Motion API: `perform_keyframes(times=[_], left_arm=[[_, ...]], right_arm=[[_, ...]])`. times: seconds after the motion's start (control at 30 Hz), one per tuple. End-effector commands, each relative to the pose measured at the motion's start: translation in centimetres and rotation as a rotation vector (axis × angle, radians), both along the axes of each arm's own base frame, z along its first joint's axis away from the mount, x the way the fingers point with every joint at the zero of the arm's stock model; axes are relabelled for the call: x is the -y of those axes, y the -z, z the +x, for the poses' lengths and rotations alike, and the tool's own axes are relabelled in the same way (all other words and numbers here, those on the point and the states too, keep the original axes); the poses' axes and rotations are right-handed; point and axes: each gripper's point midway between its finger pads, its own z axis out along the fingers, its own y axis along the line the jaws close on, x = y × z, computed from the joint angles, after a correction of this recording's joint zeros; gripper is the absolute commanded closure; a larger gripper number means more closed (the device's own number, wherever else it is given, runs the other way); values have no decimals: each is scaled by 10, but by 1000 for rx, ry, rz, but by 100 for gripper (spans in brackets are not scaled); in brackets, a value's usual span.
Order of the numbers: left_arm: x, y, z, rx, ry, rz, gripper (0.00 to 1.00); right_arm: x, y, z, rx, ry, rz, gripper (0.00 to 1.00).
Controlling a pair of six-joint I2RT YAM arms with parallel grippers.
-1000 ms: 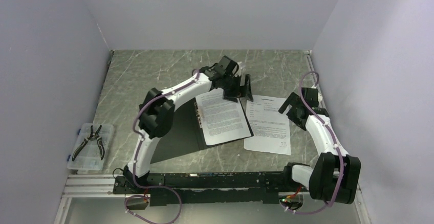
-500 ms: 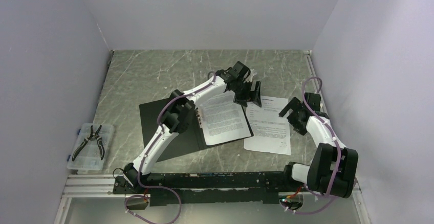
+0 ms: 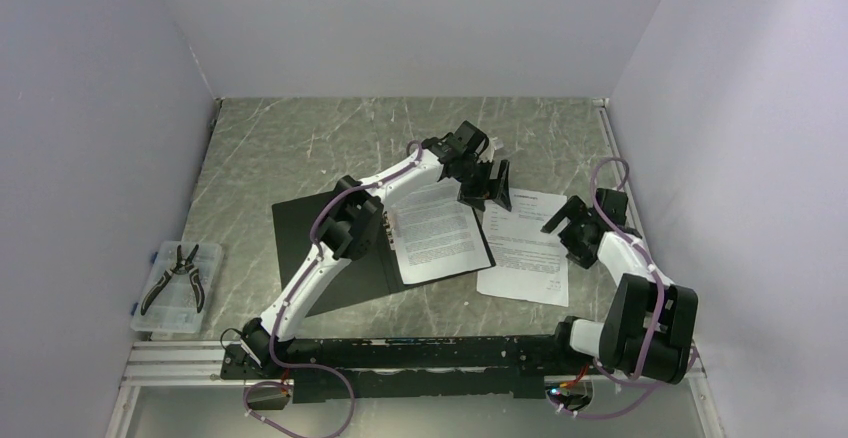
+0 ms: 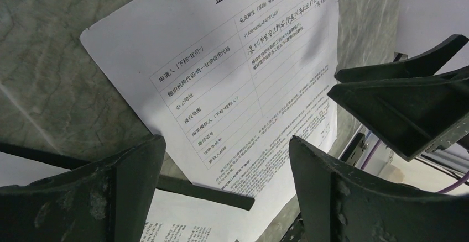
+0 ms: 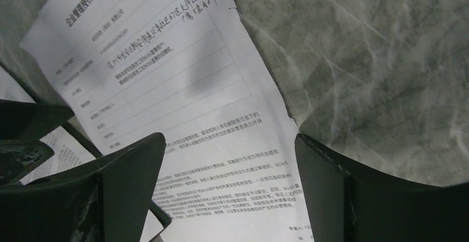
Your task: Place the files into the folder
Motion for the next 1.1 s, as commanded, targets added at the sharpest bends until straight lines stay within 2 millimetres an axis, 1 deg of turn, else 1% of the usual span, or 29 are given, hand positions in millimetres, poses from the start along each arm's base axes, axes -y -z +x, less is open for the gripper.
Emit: perform_keyframes(times=[0.0,0.17,0.37,0.5,0.67,0.73,0.9,1.07], left_arm=[[-9,39,-8,-25,22,72,10],[-13,45,-10,-32,21,89,10],[-13,48,-12,-39,23,90,11],[-13,51,-12,-43,25,90,11],[-12,52,-12,-45,32,86,11],[-12,52,-12,-44,34,85,11],[-12,53,-11,-45,36,86,11],[-12,48,-10,-44,35,75,11]], right_arm=[[-11,10,2,24,-6,92,9],[-25,19,1,34,-17,198,12],[-41,24,4,57,-32,308,16],[-45,23,7,74,-42,338,19],[-45,23,8,79,-49,334,28],[-43,25,8,76,-49,328,34],[-42,24,9,77,-56,317,61],[-39,20,11,78,-61,303,87]])
